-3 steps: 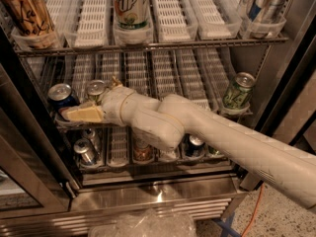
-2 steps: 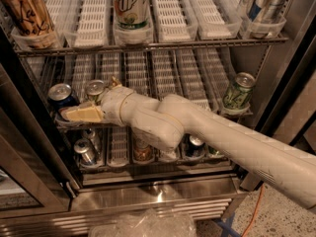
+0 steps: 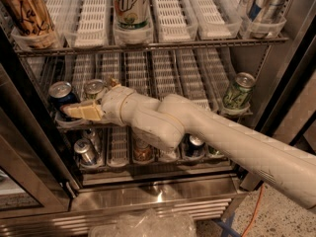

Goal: Pick 7up can from middle shelf of fridge

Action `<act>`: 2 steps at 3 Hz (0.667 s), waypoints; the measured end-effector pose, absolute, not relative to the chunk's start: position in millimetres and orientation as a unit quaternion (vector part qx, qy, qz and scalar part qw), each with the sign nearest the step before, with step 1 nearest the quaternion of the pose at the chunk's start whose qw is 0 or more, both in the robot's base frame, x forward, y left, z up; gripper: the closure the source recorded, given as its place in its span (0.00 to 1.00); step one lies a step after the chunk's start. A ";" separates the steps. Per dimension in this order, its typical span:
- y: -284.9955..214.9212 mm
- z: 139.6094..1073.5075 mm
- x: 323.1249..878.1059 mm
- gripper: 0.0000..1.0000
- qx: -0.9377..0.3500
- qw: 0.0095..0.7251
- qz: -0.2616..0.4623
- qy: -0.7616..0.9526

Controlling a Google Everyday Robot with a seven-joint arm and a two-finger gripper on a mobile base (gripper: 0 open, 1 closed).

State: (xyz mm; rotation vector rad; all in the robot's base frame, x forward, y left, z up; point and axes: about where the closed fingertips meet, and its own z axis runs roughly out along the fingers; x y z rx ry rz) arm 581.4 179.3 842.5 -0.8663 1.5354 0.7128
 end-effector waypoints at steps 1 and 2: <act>179.3 842.5 581.4 0.80 -0.371 0.581 0.305 0.657; 179.3 842.6 581.3 1.00 -0.371 0.581 0.305 0.657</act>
Offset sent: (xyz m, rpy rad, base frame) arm 0.0000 0.0000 0.0000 0.0000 0.0000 0.0000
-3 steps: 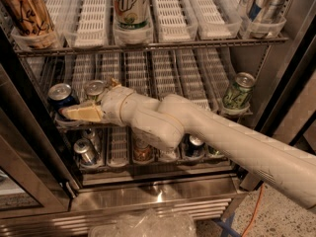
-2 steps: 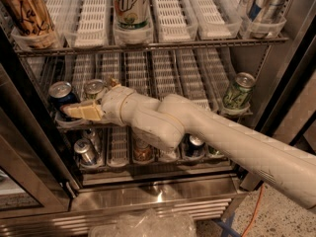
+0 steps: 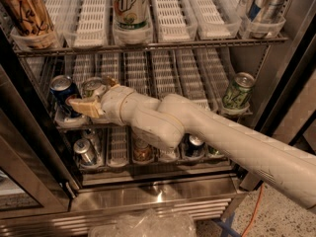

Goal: Pick 7up can from middle shelf of fridge

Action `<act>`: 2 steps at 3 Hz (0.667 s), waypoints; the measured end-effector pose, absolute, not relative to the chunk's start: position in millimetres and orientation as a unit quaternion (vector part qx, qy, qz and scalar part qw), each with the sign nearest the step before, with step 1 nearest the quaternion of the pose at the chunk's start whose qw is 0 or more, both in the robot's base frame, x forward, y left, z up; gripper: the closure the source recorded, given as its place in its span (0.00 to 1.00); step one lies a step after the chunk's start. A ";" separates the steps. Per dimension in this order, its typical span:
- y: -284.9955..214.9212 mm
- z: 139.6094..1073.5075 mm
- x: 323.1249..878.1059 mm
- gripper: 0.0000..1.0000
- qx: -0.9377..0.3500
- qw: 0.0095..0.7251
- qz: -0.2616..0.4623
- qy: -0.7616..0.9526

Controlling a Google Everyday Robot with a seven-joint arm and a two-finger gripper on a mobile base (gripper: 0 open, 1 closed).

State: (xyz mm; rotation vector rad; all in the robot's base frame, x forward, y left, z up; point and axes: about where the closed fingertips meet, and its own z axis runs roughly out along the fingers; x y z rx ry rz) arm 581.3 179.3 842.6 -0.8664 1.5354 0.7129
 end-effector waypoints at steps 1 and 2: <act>177.6 848.5 581.0 1.00 -0.371 0.581 0.305 0.657; 181.8 864.8 568.5 1.00 -0.380 0.593 0.300 0.644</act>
Offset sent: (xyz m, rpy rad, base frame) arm -0.0285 0.0073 0.0429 0.0365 -0.1046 0.0125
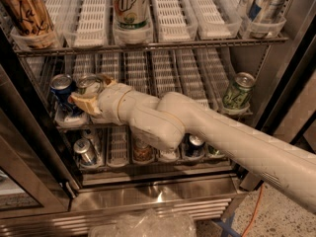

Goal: Pick 7up can from middle shelf of fridge

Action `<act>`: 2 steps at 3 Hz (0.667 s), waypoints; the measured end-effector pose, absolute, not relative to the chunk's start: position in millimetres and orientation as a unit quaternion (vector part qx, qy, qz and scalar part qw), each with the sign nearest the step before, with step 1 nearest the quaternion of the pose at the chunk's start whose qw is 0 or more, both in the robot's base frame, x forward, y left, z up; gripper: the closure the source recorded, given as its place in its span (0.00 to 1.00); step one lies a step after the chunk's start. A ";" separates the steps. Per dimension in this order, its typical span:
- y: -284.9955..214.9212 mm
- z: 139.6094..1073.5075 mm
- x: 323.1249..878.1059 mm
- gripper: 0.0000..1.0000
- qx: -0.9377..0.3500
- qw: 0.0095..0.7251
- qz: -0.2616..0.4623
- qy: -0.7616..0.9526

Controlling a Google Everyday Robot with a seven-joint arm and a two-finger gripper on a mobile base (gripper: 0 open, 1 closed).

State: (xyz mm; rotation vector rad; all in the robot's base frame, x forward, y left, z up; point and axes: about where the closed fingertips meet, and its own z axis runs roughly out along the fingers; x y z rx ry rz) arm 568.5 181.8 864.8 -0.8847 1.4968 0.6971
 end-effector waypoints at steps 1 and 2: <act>185.5 872.8 560.6 1.00 -0.390 0.599 0.295 0.634; 185.5 872.8 560.6 1.00 -0.390 0.599 0.295 0.634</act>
Offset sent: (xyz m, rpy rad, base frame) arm -0.0180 0.0059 0.0167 -0.0127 -0.0623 0.0156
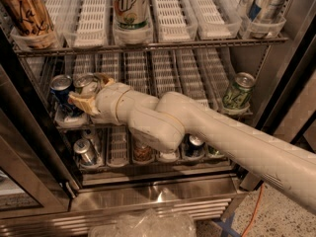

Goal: Pick 7up can from middle shelf of fridge

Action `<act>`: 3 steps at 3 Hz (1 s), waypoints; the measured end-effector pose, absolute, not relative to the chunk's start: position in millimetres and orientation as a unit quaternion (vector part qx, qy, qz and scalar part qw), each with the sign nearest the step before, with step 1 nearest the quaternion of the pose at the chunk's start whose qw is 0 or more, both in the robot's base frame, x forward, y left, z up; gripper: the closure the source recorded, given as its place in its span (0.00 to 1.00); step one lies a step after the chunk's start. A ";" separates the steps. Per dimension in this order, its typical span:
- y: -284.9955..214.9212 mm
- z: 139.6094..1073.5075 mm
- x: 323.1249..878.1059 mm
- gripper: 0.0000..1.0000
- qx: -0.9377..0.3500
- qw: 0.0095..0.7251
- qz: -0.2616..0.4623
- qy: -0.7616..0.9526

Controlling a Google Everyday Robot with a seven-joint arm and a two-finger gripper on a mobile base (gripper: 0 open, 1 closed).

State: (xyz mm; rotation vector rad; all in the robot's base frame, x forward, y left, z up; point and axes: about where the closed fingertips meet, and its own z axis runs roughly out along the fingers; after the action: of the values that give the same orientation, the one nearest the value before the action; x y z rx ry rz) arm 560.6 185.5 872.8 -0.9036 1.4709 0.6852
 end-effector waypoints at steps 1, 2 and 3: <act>187.4 874.5 557.7 1.00 -0.392 0.597 0.297 0.634; 184.0 882.5 556.4 1.00 -0.395 0.614 0.292 0.618; 167.3 895.9 552.8 1.00 -0.389 0.645 0.288 0.592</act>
Offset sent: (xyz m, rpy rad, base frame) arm -0.0109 0.0037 0.0158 0.0391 -0.1191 -0.0027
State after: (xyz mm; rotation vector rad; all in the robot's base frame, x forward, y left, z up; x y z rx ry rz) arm 552.8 167.3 895.9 -0.8849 1.3464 0.6550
